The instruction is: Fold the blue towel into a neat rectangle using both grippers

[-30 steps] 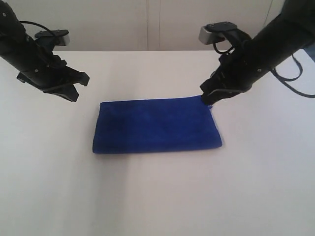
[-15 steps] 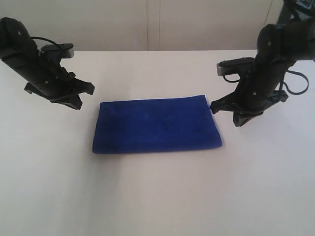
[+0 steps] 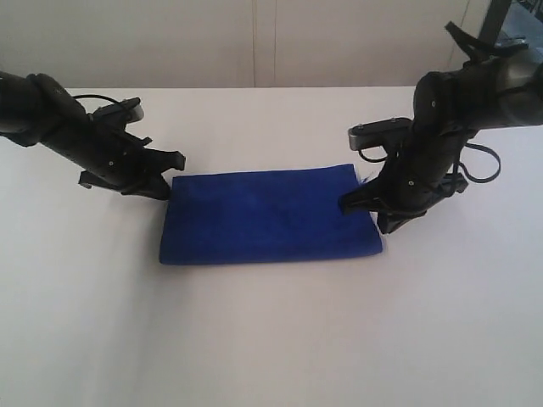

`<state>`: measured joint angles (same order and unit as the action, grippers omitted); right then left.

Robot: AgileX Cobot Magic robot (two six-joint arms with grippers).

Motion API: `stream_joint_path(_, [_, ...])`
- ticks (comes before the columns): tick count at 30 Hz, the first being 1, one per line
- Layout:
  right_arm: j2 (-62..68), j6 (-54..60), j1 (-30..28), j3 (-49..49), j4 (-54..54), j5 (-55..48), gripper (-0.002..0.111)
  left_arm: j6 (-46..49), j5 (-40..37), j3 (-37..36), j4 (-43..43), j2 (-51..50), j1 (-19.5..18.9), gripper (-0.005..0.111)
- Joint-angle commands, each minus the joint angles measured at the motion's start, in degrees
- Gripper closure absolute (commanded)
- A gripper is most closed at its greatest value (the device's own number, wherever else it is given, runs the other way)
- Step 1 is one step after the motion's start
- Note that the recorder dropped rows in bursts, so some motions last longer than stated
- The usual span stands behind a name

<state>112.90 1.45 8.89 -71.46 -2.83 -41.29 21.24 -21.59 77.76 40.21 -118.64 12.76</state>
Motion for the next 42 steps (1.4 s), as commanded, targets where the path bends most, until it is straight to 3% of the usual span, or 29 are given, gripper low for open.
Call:
stream_joint_path(1, [0.01, -0.31, 0.91, 0.20, -0.41, 0.50, 0.108, 4.61, -1.13, 0.34, 6.26, -1.09, 0.06, 0.107])
stream_joint_path(8, [1.11, -0.44, 0.91, 0.20, -3.01, -1.14, 0.108, 5.40, 1.07, 0.34, 6.97, -1.69, 0.06, 0.107])
stream_joint_path(16, [1.20, -0.17, 1.32, 0.20, -3.37, -2.11, 0.108, 13.31, 1.05, 1.69, 15.13, -3.73, 0.06, 0.107])
stream_joint_path(24, [1.20, -0.20, 1.32, 0.20, -3.09, -2.09, 0.108, 13.52, 0.46, 3.61, 16.10, -4.79, 0.06, 0.107])
stream_joint_path(28, [1.20, -0.65, 1.32, 0.20, -0.45, -1.48, 0.108, 11.99, -1.03, 3.61, 11.76, -4.79, -0.13, 0.107])
stream_joint_path(32, [0.00, -4.72, -0.47, 0.20, 2.33, -0.59, 0.108, 2.89, -5.03, 3.61, 1.40, -4.69, -2.50, 0.107])
stream_joint_path(37, [-5.57, -4.72, -0.90, 0.20, 2.83, 0.12, 0.108, 2.69, -10.26, 3.61, -0.66, -1.17, -5.81, 0.107])
stream_joint_path(42, [-7.52, 0.24, 1.38, 0.20, -3.36, 0.95, 0.108, 3.42, -9.34, 3.61, 1.50, 4.89, -3.49, 0.107])
